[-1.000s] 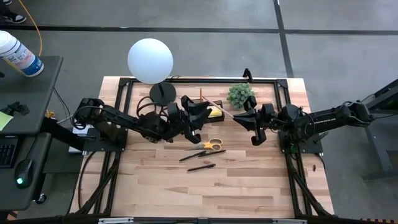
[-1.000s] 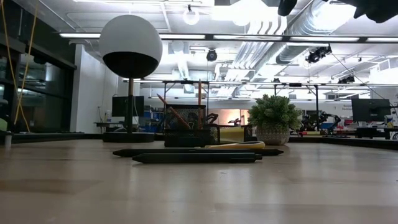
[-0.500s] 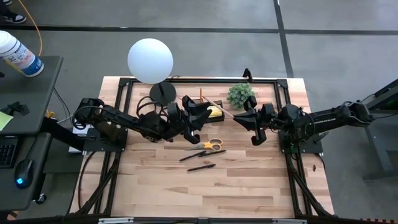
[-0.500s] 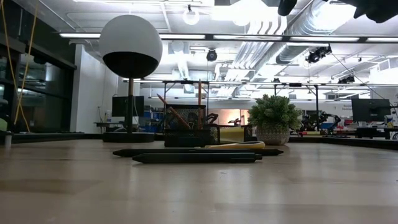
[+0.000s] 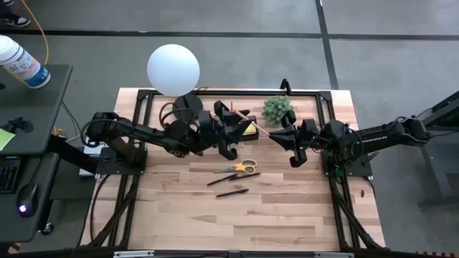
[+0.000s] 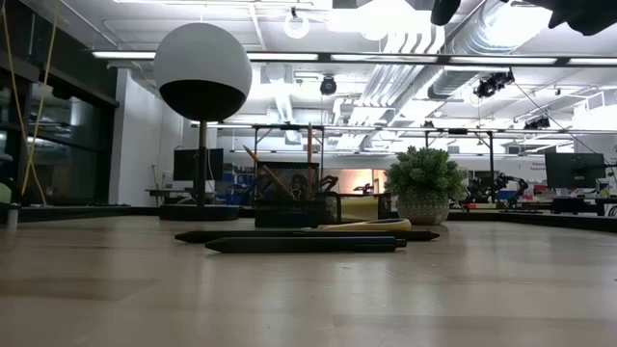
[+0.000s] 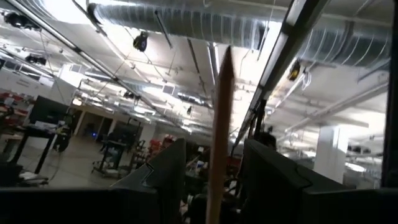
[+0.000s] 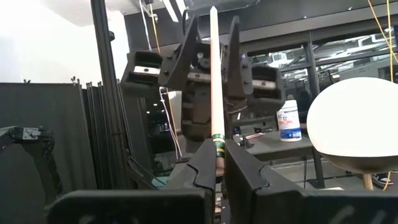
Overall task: Pick and place office supplies into organizer
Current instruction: Put the wooden pencil into the desk organizer
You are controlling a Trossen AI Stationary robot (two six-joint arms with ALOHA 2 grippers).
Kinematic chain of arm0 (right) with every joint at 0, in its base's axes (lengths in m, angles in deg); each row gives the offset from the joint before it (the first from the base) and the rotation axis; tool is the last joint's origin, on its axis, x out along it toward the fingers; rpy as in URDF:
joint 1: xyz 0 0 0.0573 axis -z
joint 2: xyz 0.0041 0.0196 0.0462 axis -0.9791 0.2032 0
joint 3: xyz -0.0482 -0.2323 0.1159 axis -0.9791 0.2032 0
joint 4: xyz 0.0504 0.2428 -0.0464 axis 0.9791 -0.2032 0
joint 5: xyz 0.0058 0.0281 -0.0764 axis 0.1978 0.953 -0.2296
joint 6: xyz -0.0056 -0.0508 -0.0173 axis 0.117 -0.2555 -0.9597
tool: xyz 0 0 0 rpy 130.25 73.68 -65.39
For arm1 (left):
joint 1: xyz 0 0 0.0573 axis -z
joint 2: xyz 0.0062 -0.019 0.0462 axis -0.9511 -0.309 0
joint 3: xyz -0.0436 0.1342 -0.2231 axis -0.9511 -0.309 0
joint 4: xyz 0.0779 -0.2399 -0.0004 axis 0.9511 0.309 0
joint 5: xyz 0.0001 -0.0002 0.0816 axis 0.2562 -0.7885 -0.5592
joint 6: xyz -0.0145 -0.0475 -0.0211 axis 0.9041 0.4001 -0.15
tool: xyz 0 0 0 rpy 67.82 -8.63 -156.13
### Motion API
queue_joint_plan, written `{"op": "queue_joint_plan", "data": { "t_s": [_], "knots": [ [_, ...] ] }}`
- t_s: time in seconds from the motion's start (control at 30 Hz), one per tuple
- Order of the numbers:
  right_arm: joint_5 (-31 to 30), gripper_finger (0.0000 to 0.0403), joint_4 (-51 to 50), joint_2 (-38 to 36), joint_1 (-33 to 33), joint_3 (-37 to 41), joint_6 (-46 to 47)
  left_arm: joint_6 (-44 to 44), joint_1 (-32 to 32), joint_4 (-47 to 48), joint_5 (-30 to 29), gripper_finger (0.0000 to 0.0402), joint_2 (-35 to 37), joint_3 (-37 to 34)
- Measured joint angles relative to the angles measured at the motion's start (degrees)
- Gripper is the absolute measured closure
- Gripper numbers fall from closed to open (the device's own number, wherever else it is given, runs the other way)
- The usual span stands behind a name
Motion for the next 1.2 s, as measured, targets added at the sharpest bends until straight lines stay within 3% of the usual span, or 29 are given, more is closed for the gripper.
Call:
{"op": "queue_joint_plan", "data": {
  "t_s": [0.47, 0.57, 0.8, 1.07, 1.2],
  "knots": [
    [-0.1, 0.0393, 0.0, 0.0, 0.0, 0.0, 0.6, 0.0, -0.6, 4.1, -0.2, 0.0257, 0.0, 1.9],
    [-0.1, 0.0393, 0.0, 0.0, 0.0, 0.0, 0.5, 0.0, -0.6, 4.5, -0.4, 0.0282, 0.0, 1.9],
    [-0.3, 0.0393, -0.1, 0.0, 0.0, 0.0, 0.4, -0.1, -0.6, 5.4, -0.5, 0.0385, 0.0, 1.9],
    [-0.2, 0.0393, -0.1, 0.0, 0.0, 0.0, -0.3, 0.0, -0.6, 6.1, -1.4, 0.0365, 0.0, 1.9],
    [0.1, 0.0392, -0.3, 0.0, 0.0, 0.0, -0.3, 0.0, -0.6, 5.9, -1.4, 0.0389, 0.0, 1.9]
  ]
}}
